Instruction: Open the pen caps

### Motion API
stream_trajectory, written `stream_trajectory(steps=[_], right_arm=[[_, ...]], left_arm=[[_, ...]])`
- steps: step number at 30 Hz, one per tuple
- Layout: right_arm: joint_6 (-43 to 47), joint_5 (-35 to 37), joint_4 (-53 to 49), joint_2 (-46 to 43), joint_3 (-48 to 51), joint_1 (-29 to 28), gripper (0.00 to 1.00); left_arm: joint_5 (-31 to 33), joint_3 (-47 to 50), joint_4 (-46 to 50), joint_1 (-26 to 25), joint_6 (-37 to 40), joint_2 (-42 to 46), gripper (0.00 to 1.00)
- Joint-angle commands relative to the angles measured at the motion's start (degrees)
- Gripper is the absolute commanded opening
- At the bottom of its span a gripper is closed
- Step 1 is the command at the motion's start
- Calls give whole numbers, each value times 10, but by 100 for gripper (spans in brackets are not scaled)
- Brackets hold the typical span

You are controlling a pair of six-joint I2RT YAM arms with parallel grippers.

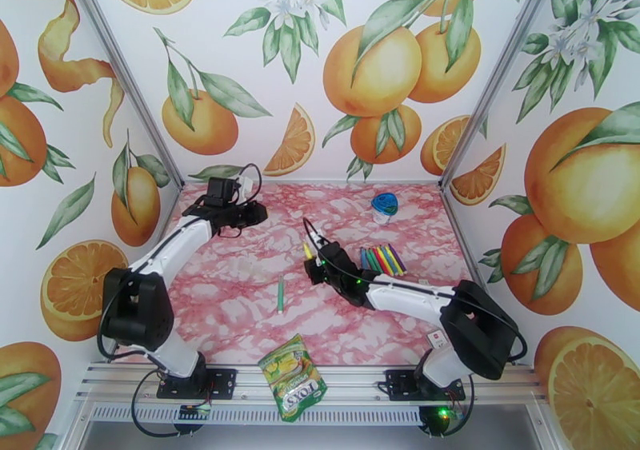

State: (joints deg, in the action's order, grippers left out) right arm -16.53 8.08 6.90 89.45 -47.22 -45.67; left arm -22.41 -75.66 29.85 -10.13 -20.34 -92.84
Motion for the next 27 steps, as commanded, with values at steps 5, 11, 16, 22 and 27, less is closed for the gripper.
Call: stream_trajectory(steps=[5,11,16,22,27], right_arm=[[-35,49,-64,-6,-15,43,3],[-43,65,-105,4,-25,77,3],[-39,69,-118,15,-30,96,5],[-56,77,-139,44,-43,119,5],[-68,84,-154,67,-51,135,4]], left_arm=[[220,3,146,13,95,30,0],[321,34,159,23,102,32,0],[354,52,161,35,103,21,0],[350,74,149,56,98,3,0],[335,86,143,70,98,-16,0]])
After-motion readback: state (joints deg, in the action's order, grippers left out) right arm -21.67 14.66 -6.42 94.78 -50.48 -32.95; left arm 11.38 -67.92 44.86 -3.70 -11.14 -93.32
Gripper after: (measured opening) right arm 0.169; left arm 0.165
